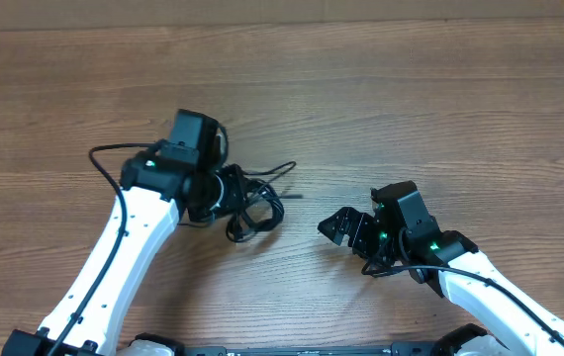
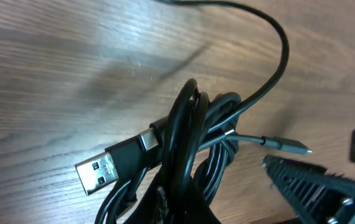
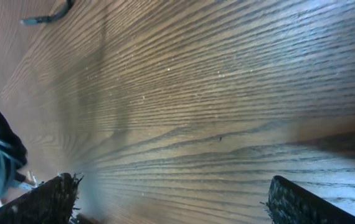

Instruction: Untangle cables

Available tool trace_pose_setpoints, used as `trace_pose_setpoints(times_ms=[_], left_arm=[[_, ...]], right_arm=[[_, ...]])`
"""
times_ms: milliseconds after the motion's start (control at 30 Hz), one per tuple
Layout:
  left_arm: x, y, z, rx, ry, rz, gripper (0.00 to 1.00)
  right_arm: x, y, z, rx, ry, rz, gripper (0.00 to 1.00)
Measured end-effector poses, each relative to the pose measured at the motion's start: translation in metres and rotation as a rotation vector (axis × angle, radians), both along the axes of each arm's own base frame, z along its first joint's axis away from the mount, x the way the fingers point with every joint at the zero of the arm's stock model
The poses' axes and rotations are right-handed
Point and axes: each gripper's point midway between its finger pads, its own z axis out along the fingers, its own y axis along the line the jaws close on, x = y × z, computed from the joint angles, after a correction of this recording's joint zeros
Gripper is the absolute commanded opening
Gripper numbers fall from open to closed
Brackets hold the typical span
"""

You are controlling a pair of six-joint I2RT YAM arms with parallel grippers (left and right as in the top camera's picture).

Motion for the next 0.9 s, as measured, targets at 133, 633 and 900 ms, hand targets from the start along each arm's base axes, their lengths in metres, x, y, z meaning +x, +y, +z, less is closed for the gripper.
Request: trace_pose_setpoints(times_ms=[133, 633, 900], left_arm=[[-0.012, -0.004, -0.013, 0.041, 0.023, -0.035, 0.04], [-0.008, -0.002, -0.019, 0.058, 0.032, 0.062, 0.63], [-0.009, 0.001, -0.022, 0.066, 0.062, 0.126, 0.99]], right_arm=[[0.001, -0.001, -0.001, -0.008, -0.004, -0.006, 1.0], [0.002, -0.002, -0.001, -0.013, -0.005, -0.011, 1.0], [0.002, -0.002, -0.001, -0.013, -0.004, -0.012, 1.0]])
